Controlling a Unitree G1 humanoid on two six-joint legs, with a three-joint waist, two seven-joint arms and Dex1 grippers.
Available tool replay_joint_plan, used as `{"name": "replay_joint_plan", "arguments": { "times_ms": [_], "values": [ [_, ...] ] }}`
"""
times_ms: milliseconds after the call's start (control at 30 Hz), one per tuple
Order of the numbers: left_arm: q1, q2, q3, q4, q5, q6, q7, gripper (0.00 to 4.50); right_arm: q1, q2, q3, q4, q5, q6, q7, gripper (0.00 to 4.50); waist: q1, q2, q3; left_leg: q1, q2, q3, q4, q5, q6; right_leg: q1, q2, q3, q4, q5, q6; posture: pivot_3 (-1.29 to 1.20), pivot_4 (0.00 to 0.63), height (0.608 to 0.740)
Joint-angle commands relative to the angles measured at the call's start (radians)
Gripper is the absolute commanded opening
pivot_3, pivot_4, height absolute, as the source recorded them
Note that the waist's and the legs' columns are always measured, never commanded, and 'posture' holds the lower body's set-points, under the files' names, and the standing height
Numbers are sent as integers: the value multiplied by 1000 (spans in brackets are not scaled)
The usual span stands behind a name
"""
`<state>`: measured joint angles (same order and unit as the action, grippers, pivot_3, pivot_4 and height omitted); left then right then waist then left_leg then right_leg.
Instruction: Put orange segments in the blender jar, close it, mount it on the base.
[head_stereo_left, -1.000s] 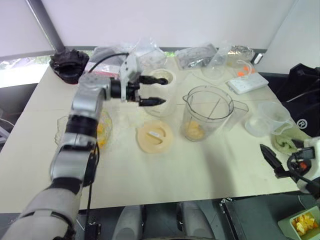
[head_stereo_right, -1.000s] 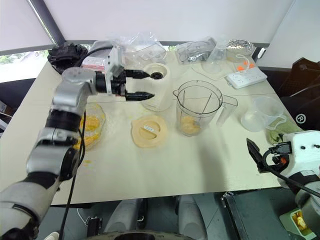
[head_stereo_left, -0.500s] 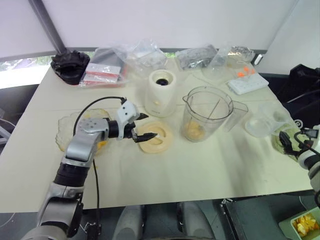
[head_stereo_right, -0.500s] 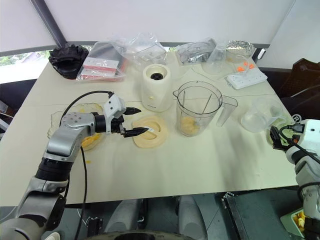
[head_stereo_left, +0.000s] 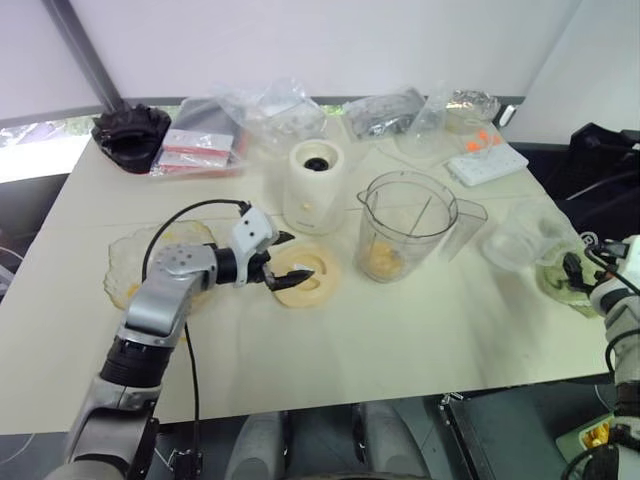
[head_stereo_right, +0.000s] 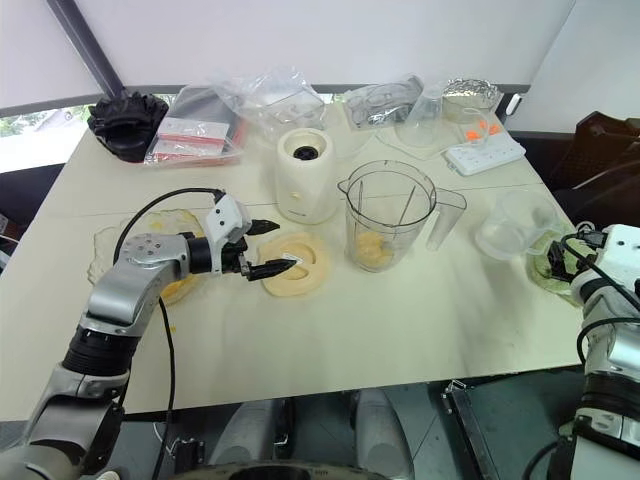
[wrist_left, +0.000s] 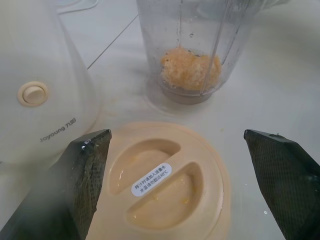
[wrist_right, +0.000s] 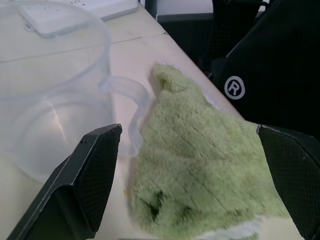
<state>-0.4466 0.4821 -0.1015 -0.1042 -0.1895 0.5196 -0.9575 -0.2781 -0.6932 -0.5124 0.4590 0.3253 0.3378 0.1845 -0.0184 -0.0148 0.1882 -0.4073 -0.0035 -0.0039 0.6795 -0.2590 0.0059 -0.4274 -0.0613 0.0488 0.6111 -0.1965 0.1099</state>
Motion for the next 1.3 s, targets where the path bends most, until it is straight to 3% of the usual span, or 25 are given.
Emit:
{"name": "replay_joint_plan", "arguments": {
  "times_ms": [33, 767, 867, 1100, 1300],
  "values": [
    [-1, 11, 8, -45, -22, -9, 15, 4426, -40, -18, -3, 48, -16, -39, 12, 4500, 1, 0, 0, 0, 0, 0, 0, 0, 0, 0, 0, 0, 0, 0, 0, 0, 150, 740],
    [-18, 22, -11, -32, -16, -50, 58, 4426, -228, -20, 38, 359, -88, -207, -14, 4500, -3, 0, 0, 0, 0, 0, 0, 0, 0, 0, 0, 0, 0, 0, 0, 0, 150, 740],
    [-21, 24, -11, -26, -16, -55, 59, 4500, -238, -17, 41, 378, -94, -223, -14, 3653, -3, 0, 0, 0, 0, 0, 0, 0, 0, 0, 0, 0, 0, 0, 0, 0, 150, 740],
    [-22, 26, -16, -25, -16, -63, 63, 4500, -249, -14, 51, 399, -89, -242, -12, 84, -2, 0, 0, 0, -1, 0, 0, 0, 0, 0, 0, 0, 0, 0, 0, 0, 150, 740],
    [-26, 28, -23, -24, -18, -69, 67, 4500, -246, -8, 49, 398, -81, -249, -2, 26, 1, 0, 0, 0, -1, 0, 0, 0, 0, 1, 0, 0, -1, 0, 0, 0, 150, 740]
  ]
}}
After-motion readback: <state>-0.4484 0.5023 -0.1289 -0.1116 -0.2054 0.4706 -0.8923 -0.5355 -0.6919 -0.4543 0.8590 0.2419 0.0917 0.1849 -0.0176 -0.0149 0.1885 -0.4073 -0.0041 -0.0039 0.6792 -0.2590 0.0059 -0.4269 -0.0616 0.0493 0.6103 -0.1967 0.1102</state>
